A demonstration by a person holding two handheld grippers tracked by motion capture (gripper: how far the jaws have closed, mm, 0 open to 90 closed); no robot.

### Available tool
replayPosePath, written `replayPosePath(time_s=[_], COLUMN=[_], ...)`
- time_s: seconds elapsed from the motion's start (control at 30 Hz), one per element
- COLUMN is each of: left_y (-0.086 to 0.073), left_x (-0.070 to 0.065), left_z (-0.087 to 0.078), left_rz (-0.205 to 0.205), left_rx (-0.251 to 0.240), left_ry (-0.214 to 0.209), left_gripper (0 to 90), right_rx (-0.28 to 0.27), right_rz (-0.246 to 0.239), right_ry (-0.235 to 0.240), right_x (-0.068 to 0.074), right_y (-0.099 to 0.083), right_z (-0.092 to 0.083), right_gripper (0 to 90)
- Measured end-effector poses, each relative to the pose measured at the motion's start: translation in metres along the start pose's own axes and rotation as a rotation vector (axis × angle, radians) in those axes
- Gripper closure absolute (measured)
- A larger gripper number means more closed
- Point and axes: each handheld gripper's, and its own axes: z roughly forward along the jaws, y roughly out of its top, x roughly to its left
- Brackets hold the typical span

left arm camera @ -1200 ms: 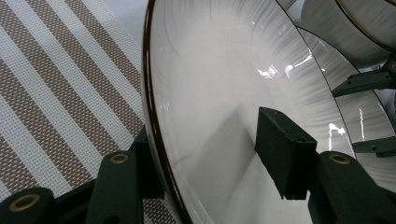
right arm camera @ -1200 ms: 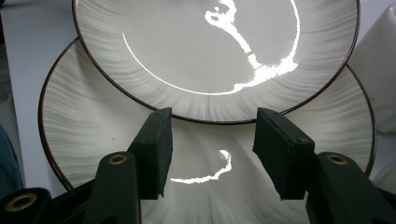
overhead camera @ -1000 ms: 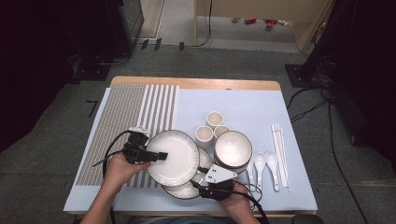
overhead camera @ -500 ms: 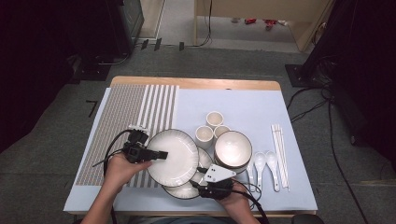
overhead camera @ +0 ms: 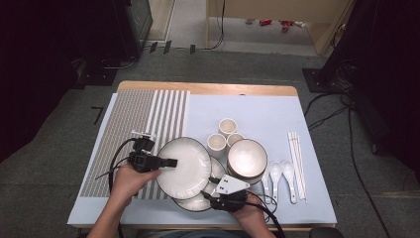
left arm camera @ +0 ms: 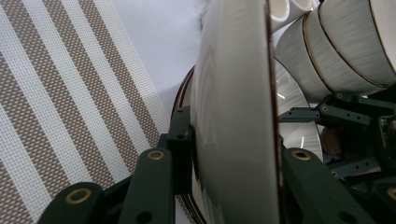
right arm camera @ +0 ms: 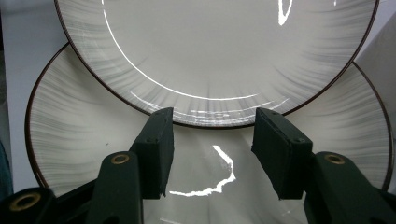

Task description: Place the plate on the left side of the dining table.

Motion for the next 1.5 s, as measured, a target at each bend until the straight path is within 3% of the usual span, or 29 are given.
replayPosePath(time_s=[0.3,0.47,0.57,0.87,1.5], left_y=[0.001,0.002,0.002,0.0,0.0], left_x=[0.001,0.003,0.005,0.016,0.023], left_z=[0.002,-0.001,-0.001,0.0,-0.005], left_rz=[0.01,-0.031,-0.051,-0.125,-0.175], left_rx=[-0.003,-0.016,-0.017,0.015,0.022], left_ry=[-0.008,-0.06,-0.059,-0.107,-0.159], left_gripper=[67.3,72.4,73.5,74.4,74.7], right_rx=[-0.009,-0.012,-0.011,-0.012,-0.038], right_rz=[0.0,-0.021,-0.029,-0.009,0.001], right_ry=[0.007,-0.014,-0.022,-0.001,0.03], right_x=[-0.001,0.0,0.001,0.0,0.002], right_y=[-0.001,-0.001,-0.001,0.002,0.014], right_z=[0.0,-0.001,-0.001,-0.003,-0.014], right_gripper=[49.4,51.2,51.1,50.8,48.9])
